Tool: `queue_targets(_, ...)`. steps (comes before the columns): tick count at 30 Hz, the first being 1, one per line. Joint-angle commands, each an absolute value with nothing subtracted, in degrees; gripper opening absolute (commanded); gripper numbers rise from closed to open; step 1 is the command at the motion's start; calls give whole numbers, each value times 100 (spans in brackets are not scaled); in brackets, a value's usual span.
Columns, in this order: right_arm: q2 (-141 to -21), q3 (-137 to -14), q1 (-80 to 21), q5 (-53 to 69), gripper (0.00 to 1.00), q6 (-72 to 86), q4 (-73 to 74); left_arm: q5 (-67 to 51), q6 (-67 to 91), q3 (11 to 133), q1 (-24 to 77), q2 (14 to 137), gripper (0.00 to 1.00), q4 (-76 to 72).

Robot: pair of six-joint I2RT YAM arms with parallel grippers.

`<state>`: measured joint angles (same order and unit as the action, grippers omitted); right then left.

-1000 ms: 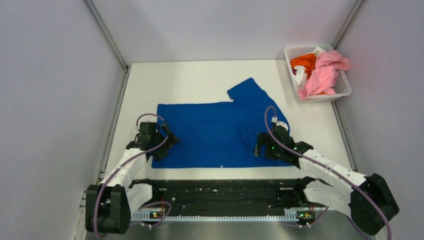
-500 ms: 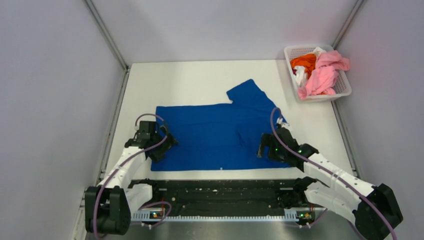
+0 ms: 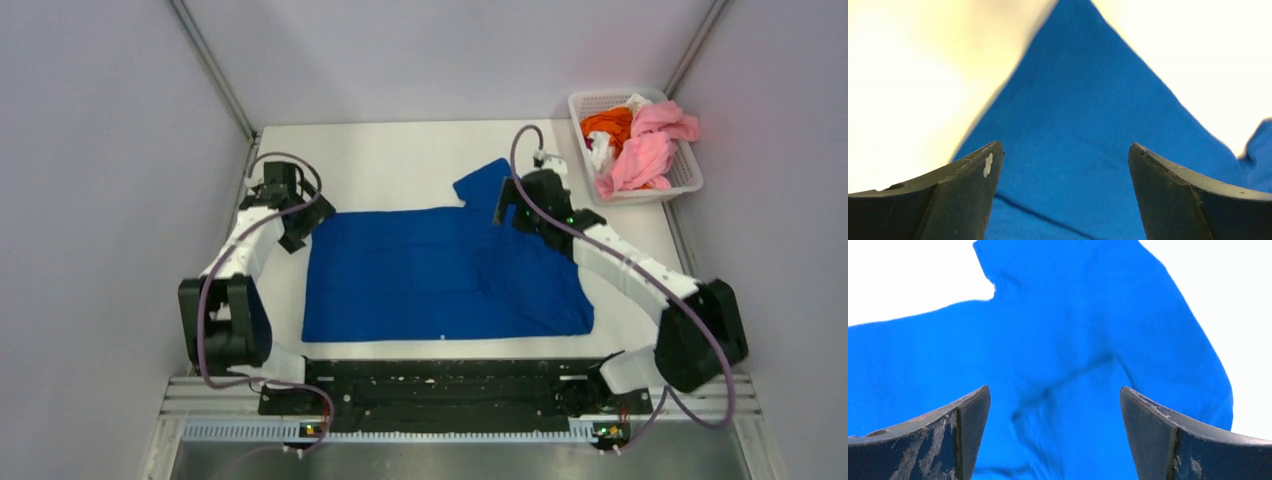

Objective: Fold and stack the t-shirts
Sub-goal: Grab the side of the flattened tshirt furthest away from the robot with both arms

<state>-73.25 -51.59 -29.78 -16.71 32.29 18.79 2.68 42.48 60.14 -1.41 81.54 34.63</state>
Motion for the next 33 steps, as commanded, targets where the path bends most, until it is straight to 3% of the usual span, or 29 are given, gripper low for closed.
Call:
queue_targets(1,-8732,-6592,-2578,-1426,99,2265,1412,512,4059,7058,-481,9181,97,3556)
queue_targets(9,-11189,-9292,-2338,-1561,99,1387,1765,244,3901,8820,-804,11114,75,3983)
queue_targets(15,-12594,-10921,-2113,-1024,98,1229,1977,289,3843,9606,-800,12013,65,4122)
queue_targets(27,-14293,-13064,-2051,-770,98,1081,2124,-105,3714,9618,-783,12438,36,4161)
queue_targets(29,-14434,-13183,-2050,-752,98,1084,2023,-228,3644,9580,-785,12457,29,4141)
queue_targets(31,-14568,-13236,-2059,-711,98,1114,1933,-371,3548,9548,-774,12479,4,4135)
queue_targets(33,-14680,-13271,-2054,-713,98,1144,1966,-467,3445,9509,-767,12453,0,4114)
